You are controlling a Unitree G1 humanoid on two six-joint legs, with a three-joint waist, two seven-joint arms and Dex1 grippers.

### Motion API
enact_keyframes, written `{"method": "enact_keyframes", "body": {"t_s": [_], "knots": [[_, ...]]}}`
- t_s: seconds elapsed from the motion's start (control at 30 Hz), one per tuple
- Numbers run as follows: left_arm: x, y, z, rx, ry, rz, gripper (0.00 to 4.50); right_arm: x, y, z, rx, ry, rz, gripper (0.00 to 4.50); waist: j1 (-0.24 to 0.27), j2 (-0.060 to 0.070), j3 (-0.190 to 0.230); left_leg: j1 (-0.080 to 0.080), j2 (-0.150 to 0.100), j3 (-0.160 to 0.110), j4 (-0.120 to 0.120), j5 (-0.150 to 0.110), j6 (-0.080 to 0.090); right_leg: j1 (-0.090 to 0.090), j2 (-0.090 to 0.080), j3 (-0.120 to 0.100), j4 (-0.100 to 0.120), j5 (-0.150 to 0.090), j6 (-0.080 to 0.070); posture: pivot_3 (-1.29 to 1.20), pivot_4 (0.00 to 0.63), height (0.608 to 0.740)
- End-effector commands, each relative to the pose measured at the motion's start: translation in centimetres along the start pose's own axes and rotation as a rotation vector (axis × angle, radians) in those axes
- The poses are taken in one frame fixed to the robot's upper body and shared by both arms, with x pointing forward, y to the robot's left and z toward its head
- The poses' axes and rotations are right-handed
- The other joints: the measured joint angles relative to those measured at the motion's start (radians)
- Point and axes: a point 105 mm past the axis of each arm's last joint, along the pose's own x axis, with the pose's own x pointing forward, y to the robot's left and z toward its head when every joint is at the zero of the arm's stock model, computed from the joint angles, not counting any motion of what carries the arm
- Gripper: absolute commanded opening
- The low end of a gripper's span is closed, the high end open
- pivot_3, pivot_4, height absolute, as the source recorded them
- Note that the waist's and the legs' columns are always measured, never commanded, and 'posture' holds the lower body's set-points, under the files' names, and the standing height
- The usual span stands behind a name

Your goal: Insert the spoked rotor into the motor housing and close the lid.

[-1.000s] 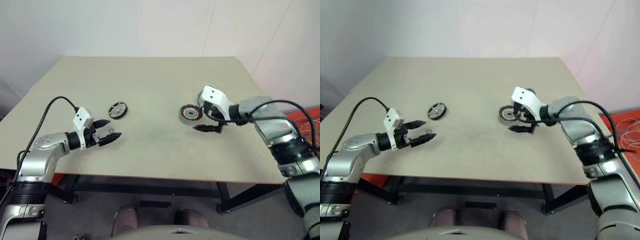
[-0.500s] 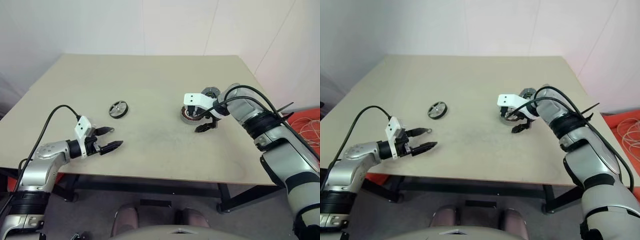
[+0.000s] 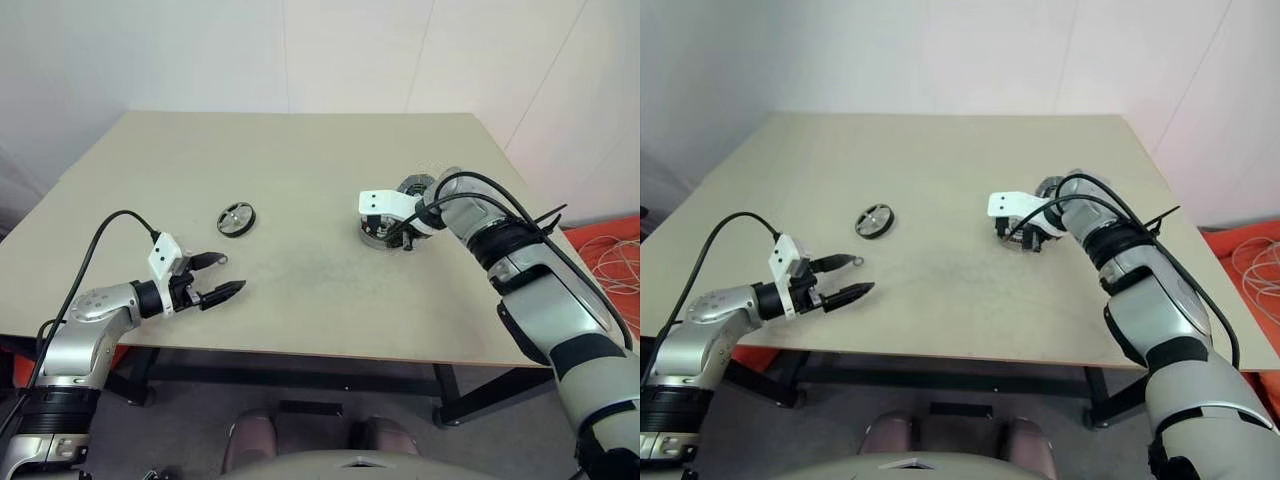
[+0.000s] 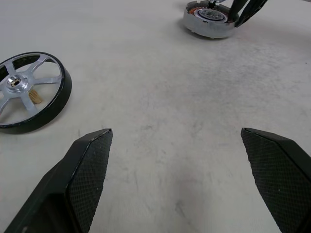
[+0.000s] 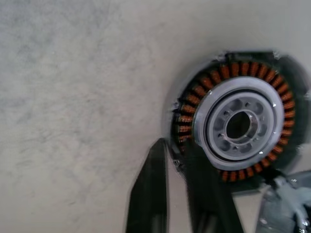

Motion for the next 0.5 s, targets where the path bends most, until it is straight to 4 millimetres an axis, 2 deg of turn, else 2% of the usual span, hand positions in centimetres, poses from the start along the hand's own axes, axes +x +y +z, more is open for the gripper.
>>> {"method": "enact_keyframes", "body": {"t_s": [0.03, 0.3, 0.5], "knots": [[0.0, 0.2, 1.3, 0.046, -0.043, 0.009, 4.5, 0.0, -0.4, 0.3, -0.025, 0.007, -0.02, 0.01, -0.001, 0.0, 0.0, 0.0, 0.0, 0.0, 0.0, 0.0, 0.0, -0.001, 0.0, 0.0, 0.0, 0.0, 0.0, 0.0, 0.0, 0.74], [-0.3, 0.4, 1.0, 0.042, -0.034, 0.017, 4.5, -0.6, -0.9, 1.5, -0.048, -0.006, -0.032, 0.01, -0.001, 0.0, 0.0, 0.0, 0.0, 0.0, 0.001, 0.0, -0.001, -0.001, 0.0, 0.001, 0.002, 0.0, 0.0, 0.0, 0.0, 0.74], [-0.7, 0.8, 1.0, 0.046, -0.028, 0.032, 4.5, -2.3, -1.1, 3.8, -0.124, -0.06, -0.048, 0.01, -0.002, 0.0, 0.001, -0.003, 0.0, 0.0, 0.0, 0.0, -0.001, -0.005, 0.0, 0.001, 0.003, 0.0, 0.0, 0.0, 0.0, 0.74]]}}
